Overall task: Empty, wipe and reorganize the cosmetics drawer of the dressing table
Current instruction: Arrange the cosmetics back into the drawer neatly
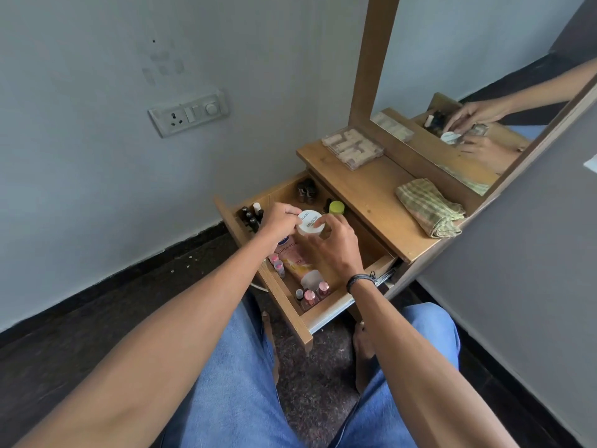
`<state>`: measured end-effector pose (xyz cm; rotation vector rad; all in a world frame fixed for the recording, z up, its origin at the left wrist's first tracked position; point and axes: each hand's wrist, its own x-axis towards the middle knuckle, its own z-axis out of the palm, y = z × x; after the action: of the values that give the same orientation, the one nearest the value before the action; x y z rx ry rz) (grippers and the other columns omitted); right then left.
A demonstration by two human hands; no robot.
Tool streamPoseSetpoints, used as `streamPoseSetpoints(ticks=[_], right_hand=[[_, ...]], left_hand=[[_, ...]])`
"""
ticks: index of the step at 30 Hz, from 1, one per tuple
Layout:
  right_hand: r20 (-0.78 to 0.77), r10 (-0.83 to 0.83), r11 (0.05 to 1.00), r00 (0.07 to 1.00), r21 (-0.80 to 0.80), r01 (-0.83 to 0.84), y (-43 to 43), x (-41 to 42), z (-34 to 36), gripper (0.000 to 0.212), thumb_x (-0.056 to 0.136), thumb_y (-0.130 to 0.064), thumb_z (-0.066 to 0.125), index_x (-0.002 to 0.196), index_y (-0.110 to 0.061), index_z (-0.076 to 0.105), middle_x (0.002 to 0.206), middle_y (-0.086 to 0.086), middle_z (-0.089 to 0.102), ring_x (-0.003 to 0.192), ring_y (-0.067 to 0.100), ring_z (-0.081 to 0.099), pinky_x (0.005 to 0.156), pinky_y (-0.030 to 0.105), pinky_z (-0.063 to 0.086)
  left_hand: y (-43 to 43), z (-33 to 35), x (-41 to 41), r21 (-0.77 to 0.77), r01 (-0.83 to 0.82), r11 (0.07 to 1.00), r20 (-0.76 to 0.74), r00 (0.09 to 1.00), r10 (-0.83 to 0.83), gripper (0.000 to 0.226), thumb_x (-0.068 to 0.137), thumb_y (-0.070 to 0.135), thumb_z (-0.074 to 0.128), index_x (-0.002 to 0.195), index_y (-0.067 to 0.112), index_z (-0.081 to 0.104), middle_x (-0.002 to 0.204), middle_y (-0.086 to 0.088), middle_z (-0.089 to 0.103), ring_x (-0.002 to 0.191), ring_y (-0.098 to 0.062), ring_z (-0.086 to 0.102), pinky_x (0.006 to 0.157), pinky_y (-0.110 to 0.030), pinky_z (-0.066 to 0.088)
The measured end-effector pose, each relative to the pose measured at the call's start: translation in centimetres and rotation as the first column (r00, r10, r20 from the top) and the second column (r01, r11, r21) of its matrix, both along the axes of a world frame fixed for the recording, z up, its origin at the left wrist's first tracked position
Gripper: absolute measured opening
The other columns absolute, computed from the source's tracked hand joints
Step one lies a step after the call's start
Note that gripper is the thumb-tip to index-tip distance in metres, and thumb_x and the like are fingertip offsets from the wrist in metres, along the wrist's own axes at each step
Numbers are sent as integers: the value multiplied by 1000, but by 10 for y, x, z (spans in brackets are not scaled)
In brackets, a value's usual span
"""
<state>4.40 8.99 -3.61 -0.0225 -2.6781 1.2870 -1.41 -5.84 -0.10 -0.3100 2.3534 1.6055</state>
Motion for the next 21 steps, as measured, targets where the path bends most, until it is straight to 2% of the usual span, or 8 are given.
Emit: streamPoseSetpoints(ticks=[3, 7, 11, 15, 18, 21], right_hand=[[57, 6, 999, 998, 39, -8, -4, -9, -9, 40, 87, -38, 79, 118, -15, 66, 123, 3, 63, 106, 21, 63, 90, 40, 59], [106, 4, 996, 994, 90, -14, -4, -24, -14, 33, 88, -31, 78, 113, -13, 65, 120, 8, 66, 103, 28, 66, 86, 42, 57], [93, 25, 980, 995, 195, -43, -8, -36, -17, 29, 90, -14, 70, 117, -6, 68, 125, 15, 67, 108, 39, 66, 87, 44, 54], [73, 3, 964, 997, 264, -22, -14, -41, -19, 26, 94, -9, 59, 118, -4, 69, 123, 19, 67, 104, 42, 66, 85, 46, 55], [76, -12, 965, 997, 261, -8, -17, -39, -19, 27, 93, -9, 58, 117, -6, 72, 121, 21, 67, 101, 45, 67, 83, 47, 55], [87, 1, 966, 996, 257, -23, -18, -36, -17, 28, 94, -14, 57, 114, -6, 73, 127, 21, 65, 101, 48, 66, 81, 46, 55]], left_hand=[[2, -14, -9, -107, 19, 994, 39, 999, -15, 27, 89, 2, 68, 115, 8, 72, 109, -7, 71, 102, -22, 68, 95, -42, 56], [6, -26, -24, -138, 5, 990, 79, 997, 6, 24, 86, -1, 68, 108, 7, 75, 106, -10, 73, 98, -22, 69, 93, -41, 57], [7, -34, -39, -192, 20, 981, 83, 997, -5, 23, 89, 2, 65, 108, 8, 76, 110, -7, 73, 103, -21, 67, 96, -39, 55], [10, -37, -50, -231, 26, 973, 73, 997, -9, 19, 90, 5, 63, 102, 13, 76, 106, -5, 72, 100, -20, 65, 92, -38, 55], [12, -40, -52, -268, 40, 963, 59, 998, -25, 27, 89, 5, 64, 113, 14, 74, 117, -6, 69, 100, -16, 57, 83, -29, 45], [13, -42, -52, -259, 31, 965, 60, 998, -16, 38, 88, 3, 64, 125, 13, 68, 127, -8, 66, 106, -18, 56, 84, -26, 41]])
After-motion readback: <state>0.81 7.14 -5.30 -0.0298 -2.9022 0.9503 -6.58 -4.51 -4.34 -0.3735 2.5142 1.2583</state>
